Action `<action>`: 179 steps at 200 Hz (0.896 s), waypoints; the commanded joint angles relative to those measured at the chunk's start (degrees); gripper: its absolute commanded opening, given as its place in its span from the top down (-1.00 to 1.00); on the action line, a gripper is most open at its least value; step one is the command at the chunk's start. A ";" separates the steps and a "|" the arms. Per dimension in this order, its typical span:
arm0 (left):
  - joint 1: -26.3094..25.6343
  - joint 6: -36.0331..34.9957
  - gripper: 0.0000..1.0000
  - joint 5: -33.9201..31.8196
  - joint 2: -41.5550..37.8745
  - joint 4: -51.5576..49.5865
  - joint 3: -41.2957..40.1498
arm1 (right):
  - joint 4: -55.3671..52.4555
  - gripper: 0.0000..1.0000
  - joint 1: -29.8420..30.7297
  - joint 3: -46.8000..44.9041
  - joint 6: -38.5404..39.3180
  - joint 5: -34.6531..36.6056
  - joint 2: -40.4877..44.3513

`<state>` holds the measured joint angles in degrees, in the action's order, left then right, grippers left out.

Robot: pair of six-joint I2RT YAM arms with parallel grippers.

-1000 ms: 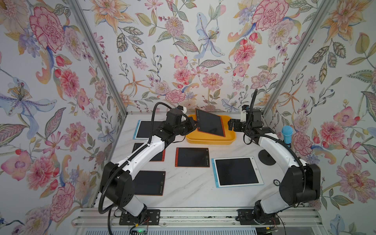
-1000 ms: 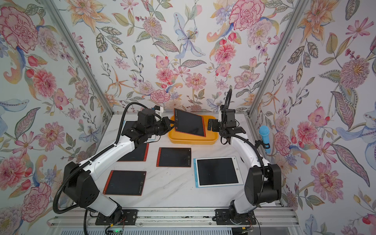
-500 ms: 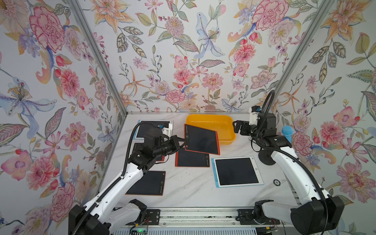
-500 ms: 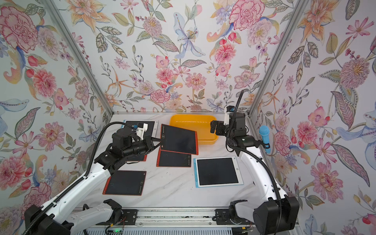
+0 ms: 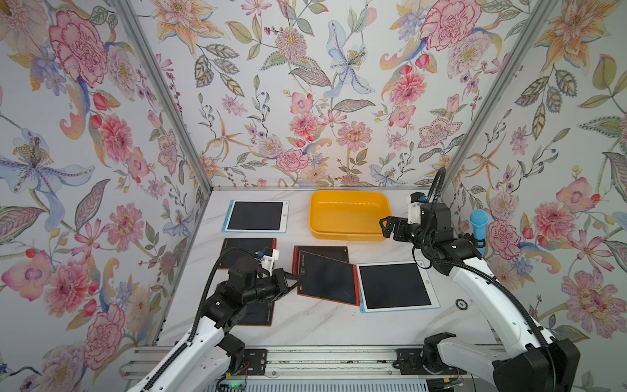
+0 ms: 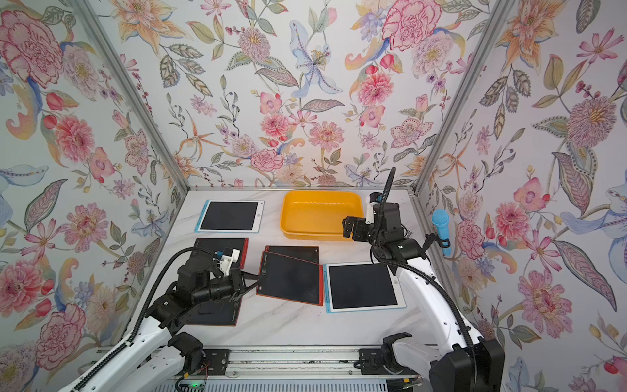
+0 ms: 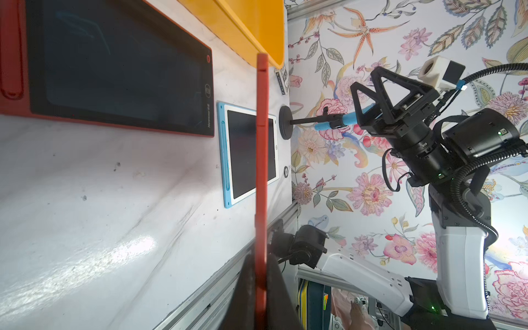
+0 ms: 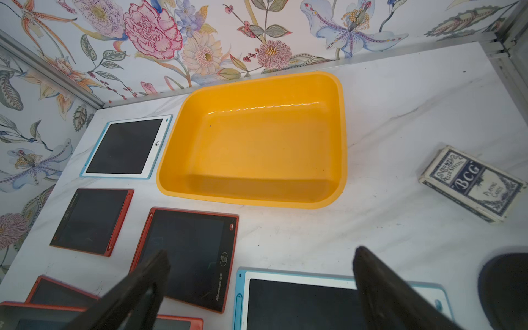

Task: Take out the writing tablet from the storage box
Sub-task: Place the writing tablet at the center of the board.

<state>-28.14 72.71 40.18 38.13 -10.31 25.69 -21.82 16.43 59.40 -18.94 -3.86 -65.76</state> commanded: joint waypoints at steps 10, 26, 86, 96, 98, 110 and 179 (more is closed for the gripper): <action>0.37 3.32 1.00 2.31 -4.62 0.37 -5.26 | -0.59 -1.00 0.68 -1.86 -1.54 1.43 1.66; 0.37 4.19 1.00 2.25 -6.63 0.38 -8.17 | -0.54 -1.00 0.97 -2.27 -1.50 1.48 1.54; 0.37 6.11 1.00 1.22 -9.79 2.88 -15.37 | -0.24 -1.00 1.06 -3.34 -0.70 2.03 0.58; 0.39 6.22 1.00 1.00 -10.00 2.94 -16.00 | -0.15 -1.00 1.06 -3.44 -0.54 2.24 0.47; 0.44 6.22 1.00 0.92 -9.96 2.93 -16.02 | -0.15 -1.00 1.04 -3.53 -0.43 2.22 0.44; 0.37 5.92 0.93 0.47 -9.92 2.35 -16.02 | 0.05 -1.00 0.97 -3.70 -0.32 2.28 0.19; 0.49 3.17 0.45 -4.11 -13.20 -5.90 -19.42 | 0.64 -1.00 0.68 -4.17 0.34 2.15 -1.13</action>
<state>-28.12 77.17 38.48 26.81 -11.92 6.83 -21.67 17.19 56.14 -19.31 -2.37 -66.63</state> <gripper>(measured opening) 0.267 0.999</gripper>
